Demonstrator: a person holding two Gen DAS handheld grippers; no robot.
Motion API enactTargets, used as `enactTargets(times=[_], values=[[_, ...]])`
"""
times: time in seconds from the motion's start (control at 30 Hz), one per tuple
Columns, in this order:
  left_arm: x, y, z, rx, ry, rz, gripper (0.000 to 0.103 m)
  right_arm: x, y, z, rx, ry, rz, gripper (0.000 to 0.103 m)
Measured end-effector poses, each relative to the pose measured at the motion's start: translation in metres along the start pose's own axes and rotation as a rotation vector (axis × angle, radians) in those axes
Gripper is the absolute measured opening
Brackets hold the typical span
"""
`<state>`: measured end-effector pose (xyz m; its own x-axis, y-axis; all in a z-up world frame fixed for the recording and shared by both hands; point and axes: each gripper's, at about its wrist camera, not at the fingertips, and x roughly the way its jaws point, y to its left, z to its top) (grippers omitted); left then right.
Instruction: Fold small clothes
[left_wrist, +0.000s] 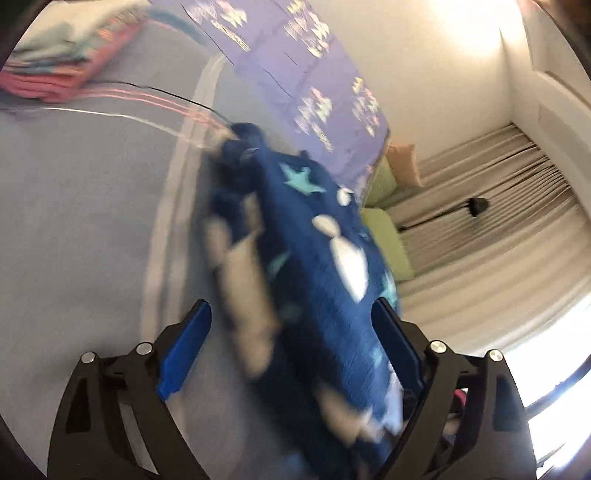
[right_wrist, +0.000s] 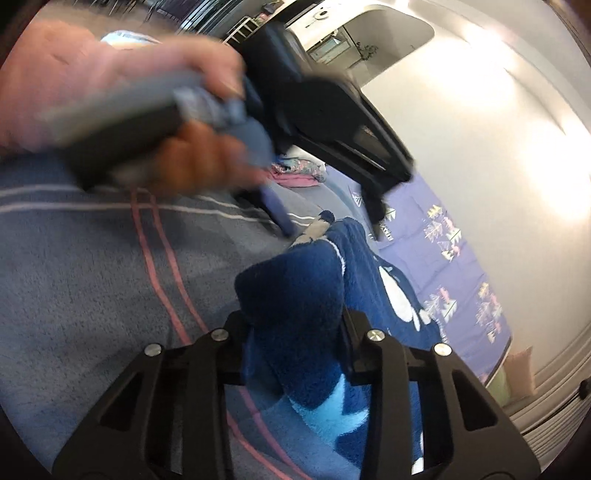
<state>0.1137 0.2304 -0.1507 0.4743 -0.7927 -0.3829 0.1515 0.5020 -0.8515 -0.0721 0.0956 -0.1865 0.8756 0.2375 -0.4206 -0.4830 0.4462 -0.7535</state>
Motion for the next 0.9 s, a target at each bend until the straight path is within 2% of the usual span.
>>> enactTargets(times=[0.07, 0.17, 0.2, 0.23, 0.27, 0.3, 0.33, 0.4, 0.5, 0.7, 0.9], values=[[0.017, -0.002, 0.013, 0.004, 0.031, 0.031, 0.088, -0.001, -0.009, 0.001, 0.054, -0.003, 0.02, 0.032], [0.036, -0.009, 0.027, 0.05, 0.029, 0.092, 0.088, -0.001, -0.02, 0.0, 0.14, 0.003, 0.067, 0.03], [0.041, -0.011, 0.03, 0.06, 0.032, 0.115, 0.083, -0.001, -0.024, -0.001, 0.173, 0.006, 0.088, 0.028], [0.046, -0.013, 0.033, 0.066, 0.044, 0.146, 0.056, -0.001, -0.027, -0.001, 0.198, 0.009, 0.104, 0.026], [0.05, -0.012, 0.036, 0.067, 0.068, 0.166, 0.04, 0.001, -0.034, -0.001, 0.244, 0.011, 0.134, 0.024], [0.051, -0.01, 0.039, 0.052, 0.078, 0.161, 0.032, 0.001, -0.041, -0.002, 0.296, 0.011, 0.165, 0.022], [0.05, -0.009, 0.042, 0.032, 0.068, 0.145, 0.028, 0.0, -0.051, -0.005, 0.366, 0.007, 0.2, 0.02], [0.043, -0.015, 0.046, 0.013, 0.046, 0.132, 0.027, -0.005, -0.075, -0.011, 0.504, -0.012, 0.255, 0.019], [0.039, -0.045, 0.05, 0.065, 0.008, 0.142, 0.027, -0.013, -0.106, -0.02, 0.663, -0.054, 0.309, 0.019], [0.053, -0.123, 0.06, 0.198, -0.008, 0.156, 0.027, -0.041, -0.155, -0.038, 0.803, -0.149, 0.293, 0.019], [0.1, -0.195, 0.068, 0.304, 0.029, 0.194, 0.028, -0.062, -0.216, -0.082, 1.03, -0.246, 0.301, 0.018]])
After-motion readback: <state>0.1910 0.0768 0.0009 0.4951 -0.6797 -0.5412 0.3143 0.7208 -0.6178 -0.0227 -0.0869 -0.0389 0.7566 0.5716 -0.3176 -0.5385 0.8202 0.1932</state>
